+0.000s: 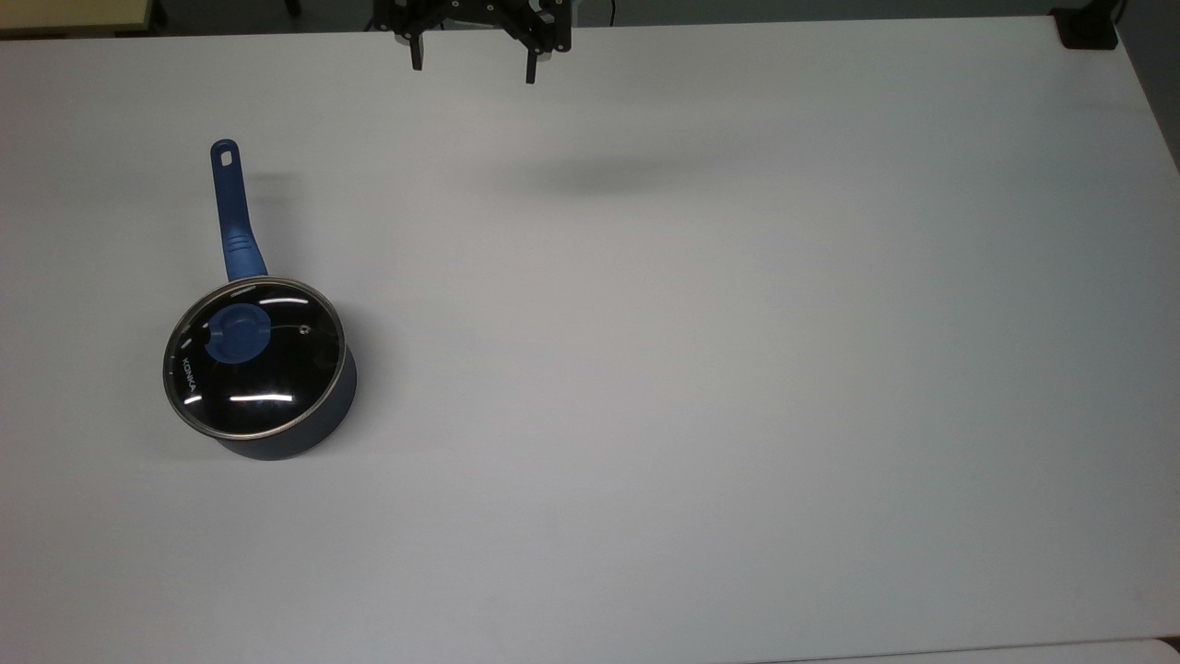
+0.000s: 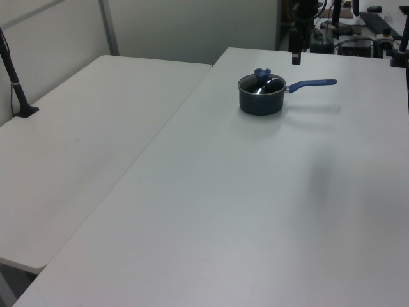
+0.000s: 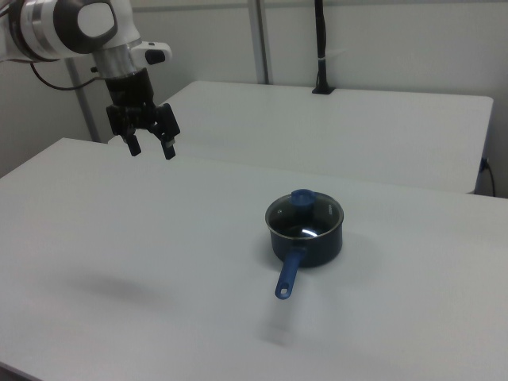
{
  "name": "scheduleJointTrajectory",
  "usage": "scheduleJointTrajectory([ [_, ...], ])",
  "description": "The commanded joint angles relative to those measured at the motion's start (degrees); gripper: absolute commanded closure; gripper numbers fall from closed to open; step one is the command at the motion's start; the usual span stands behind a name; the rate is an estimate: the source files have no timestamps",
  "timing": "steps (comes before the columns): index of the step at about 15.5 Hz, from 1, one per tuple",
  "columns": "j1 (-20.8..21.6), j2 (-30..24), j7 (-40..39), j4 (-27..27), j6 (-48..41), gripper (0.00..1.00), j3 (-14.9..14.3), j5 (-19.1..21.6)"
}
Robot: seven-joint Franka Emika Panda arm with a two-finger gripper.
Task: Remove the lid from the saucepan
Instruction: 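Move the open gripper from rest toward the saucepan lid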
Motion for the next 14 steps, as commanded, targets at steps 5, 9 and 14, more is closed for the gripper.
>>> scheduleJointTrajectory([
  [5, -0.3, -1.4, -0.2, -0.6, -0.7, 0.0, -0.6, 0.1],
  [9, -0.3, -1.3, -0.2, -0.6, -0.7, 0.0, -0.6, 0.1],
  [14, -0.3, -1.3, -0.3, -0.5, -0.5, 0.0, -0.6, 0.1],
])
